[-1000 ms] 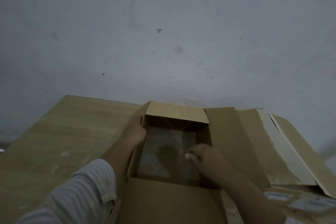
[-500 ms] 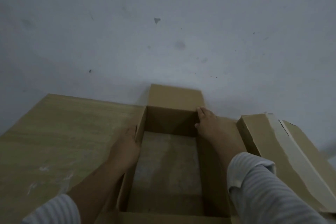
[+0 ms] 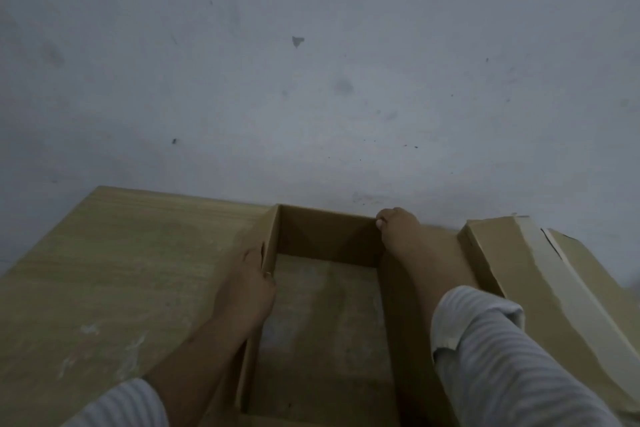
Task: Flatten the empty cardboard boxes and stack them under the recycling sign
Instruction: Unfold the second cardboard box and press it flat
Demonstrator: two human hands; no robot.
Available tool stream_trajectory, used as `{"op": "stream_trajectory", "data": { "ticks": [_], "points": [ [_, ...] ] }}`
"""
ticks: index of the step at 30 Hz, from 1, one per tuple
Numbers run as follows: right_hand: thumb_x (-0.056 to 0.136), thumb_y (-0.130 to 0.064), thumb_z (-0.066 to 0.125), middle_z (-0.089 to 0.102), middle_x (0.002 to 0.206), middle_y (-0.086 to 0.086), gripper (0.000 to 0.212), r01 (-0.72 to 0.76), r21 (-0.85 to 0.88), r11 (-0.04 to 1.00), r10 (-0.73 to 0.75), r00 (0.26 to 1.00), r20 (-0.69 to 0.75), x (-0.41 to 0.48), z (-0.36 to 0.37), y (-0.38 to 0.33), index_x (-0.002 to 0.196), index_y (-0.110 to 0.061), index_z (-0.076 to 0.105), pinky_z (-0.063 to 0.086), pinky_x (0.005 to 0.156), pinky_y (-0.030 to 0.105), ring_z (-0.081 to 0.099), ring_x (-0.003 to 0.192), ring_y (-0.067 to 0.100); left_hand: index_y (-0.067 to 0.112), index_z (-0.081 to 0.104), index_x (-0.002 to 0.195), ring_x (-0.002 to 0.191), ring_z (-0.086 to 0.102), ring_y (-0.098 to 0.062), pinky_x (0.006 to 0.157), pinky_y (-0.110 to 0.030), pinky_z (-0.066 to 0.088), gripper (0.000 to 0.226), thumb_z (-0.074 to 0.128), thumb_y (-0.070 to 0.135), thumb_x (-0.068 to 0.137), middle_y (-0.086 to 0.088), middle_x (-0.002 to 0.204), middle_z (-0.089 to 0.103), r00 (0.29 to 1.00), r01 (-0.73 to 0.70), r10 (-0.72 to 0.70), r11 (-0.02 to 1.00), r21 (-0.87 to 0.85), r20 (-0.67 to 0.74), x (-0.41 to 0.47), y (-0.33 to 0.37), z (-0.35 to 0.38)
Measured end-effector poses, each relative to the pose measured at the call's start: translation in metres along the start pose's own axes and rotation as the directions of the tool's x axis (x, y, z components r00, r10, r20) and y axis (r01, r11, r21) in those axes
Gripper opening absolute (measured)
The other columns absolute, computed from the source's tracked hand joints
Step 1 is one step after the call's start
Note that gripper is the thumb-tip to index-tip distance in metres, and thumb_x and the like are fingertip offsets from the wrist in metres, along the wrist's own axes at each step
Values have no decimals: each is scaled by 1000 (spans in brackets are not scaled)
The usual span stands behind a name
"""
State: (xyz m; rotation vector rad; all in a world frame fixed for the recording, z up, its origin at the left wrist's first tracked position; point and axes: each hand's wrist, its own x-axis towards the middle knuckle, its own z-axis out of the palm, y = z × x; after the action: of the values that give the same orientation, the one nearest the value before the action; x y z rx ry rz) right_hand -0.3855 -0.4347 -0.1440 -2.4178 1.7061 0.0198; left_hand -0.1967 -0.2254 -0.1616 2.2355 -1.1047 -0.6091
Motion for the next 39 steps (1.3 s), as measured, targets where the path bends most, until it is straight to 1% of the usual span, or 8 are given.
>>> {"op": "stream_trajectory", "data": {
  "ticks": [6, 11, 14, 21, 26, 31, 36, 39],
  "points": [
    [98, -44, 40, 23, 157, 2, 57, 10, 418, 908, 14, 998, -54, -86, 20, 42, 148, -21, 28, 25, 113, 39, 22, 144, 22, 16, 38, 146, 132, 45, -30, 107, -41, 39, 65, 57, 39, 89, -11, 148, 43, 995, 98, -90, 959, -265, 42, -5, -6, -6],
    [85, -73, 30, 37, 149, 11, 83, -375, 650, 661, 361, 918, 163, -144, 38, 77, 147, -19, 30, 35, 108, 45, 40, 132, 32, 11, 59, 126, 103, 63, -35, 97, -48, 49, 99, 47, 86, 63, -17, 123, 63, 926, 377, -340, 838, -394, 165, -23, -47, -16],
    [90, -63, 37, 37, 147, 16, 79, -435, 569, 698, 388, 897, 210, -156, 27, 85, 148, -11, 24, 37, 104, 44, 42, 129, 37, -3, 56, 127, 98, 59, -36, 89, -41, 47, 87, 57, 69, 78, -23, 126, 59, 860, 510, -441, 745, -430, 256, -47, -42, -40],
    [92, -30, 52, 53, 131, 13, 47, -186, 385, 904, 210, 977, -21, -174, -73, 84, 133, -8, 45, 44, 93, 37, 53, 115, 31, -13, 56, 118, 81, 59, -35, 84, -47, 49, 30, 53, 4, 93, -24, 94, 63, 925, 378, -353, 808, -452, 142, -54, -23, -104],
    [95, -25, 53, 66, 112, 14, 33, -199, 850, 488, 57, 979, 196, -197, -86, 71, 122, -8, 56, 48, 97, 52, 63, 104, 34, 9, 61, 114, 85, 66, -31, 69, -45, 58, 24, 43, 10, 98, -14, 93, 74, 936, 319, -136, 713, -624, 324, -86, -9, -121],
    [86, -45, 60, 66, 109, 13, 36, -282, 886, 367, 7, 954, 300, -227, -74, 63, 110, -18, 61, 51, 85, 40, 63, 101, 32, 7, 61, 100, 62, 69, -32, 58, -48, 59, 27, 45, 28, 96, -16, 73, 71, 890, 389, -96, 673, -630, 447, -117, 0, -101],
    [85, -43, 62, 68, 101, 9, 33, -228, 884, 408, -23, 965, 260, -248, -82, 59, 108, -18, 64, 53, 82, 39, 65, 94, 29, 7, 52, 117, 89, 64, -38, 77, -52, 54, 34, 43, 33, 96, -21, 104, 64, 910, 380, -98, 591, -712, 404, -120, 24, -85],
    [89, -42, 57, 68, 98, 1, 31, -171, 837, 520, -117, 956, 268, -255, -85, 58, 113, -24, 60, 52, 82, 35, 65, 92, 22, 9, 42, 134, 106, 61, -41, 109, -61, 26, 49, 43, 39, 96, -22, 134, 53, 904, 370, -80, 641, -673, 421, -121, 40, -73]
  ]
}}
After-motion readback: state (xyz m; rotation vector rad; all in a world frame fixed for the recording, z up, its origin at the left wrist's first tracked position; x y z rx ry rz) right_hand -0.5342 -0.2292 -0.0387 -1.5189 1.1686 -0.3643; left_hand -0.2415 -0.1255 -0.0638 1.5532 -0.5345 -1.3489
